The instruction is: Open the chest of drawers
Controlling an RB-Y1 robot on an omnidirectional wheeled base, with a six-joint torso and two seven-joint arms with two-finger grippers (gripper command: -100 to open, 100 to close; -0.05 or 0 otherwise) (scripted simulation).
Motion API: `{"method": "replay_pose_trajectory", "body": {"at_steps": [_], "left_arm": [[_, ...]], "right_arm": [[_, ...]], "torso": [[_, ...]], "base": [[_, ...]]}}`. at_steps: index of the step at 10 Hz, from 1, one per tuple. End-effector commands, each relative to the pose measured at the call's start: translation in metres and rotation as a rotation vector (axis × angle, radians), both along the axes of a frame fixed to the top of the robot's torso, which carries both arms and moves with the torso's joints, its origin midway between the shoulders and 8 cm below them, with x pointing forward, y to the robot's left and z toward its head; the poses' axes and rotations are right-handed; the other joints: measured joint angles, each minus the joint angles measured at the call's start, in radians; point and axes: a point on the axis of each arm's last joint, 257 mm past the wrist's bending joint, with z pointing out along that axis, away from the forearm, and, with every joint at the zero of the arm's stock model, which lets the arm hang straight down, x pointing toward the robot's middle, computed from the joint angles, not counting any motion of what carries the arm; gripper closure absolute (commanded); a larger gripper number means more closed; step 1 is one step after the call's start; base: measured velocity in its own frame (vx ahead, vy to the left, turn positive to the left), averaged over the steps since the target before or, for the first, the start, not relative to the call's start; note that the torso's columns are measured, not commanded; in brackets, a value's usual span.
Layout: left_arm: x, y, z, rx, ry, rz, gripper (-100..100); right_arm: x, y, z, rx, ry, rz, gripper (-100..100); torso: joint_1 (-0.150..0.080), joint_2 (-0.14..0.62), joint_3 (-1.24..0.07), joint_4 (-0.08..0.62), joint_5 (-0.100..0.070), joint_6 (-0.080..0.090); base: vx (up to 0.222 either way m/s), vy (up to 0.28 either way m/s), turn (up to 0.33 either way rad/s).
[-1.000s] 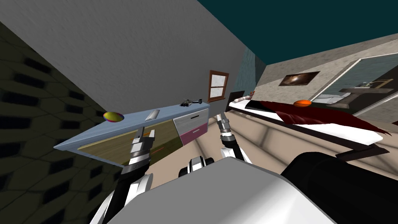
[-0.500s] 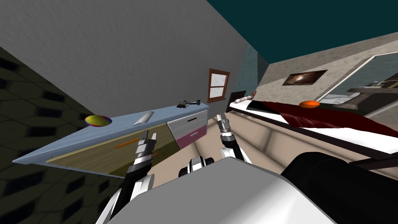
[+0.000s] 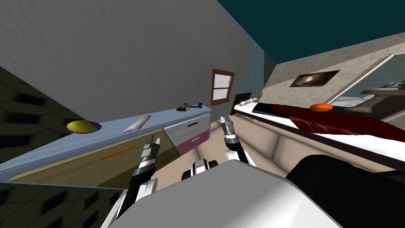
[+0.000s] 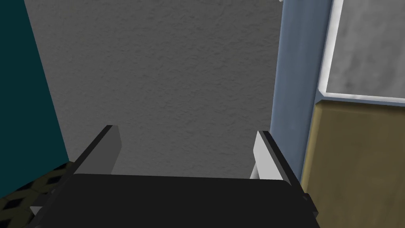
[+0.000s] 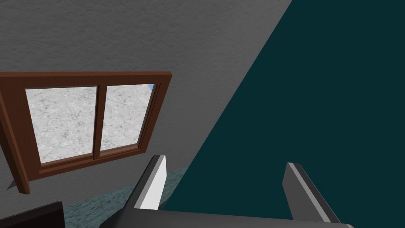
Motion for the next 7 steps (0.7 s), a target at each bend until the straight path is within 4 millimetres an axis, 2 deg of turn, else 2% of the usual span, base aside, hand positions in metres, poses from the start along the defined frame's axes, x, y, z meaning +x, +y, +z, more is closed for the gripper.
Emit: {"method": "replay_pose_trajectory", "body": {"at_steps": [1, 7], "left_arm": [[0.003, 0.008, -0.023, 0.005, 0.036, 0.012, -100], [0.008, 0.027, -0.075, 0.012, 0.129, 0.044, -100]], "right_arm": [[0.000, 0.000, 0.000, 0.000, 0.000, 0.000, 0], [0.000, 0.000, 0.000, 0.000, 0.000, 0.000, 0]], "torso": [[-0.001, -0.001, 0.000, 0.000, 0.000, 0.000], [-0.001, -0.003, -0.001, -0.001, 0.000, 0.000]], "base": [[0.104, -0.128, 0.012], [0.126, -0.129, 0.019]]}}
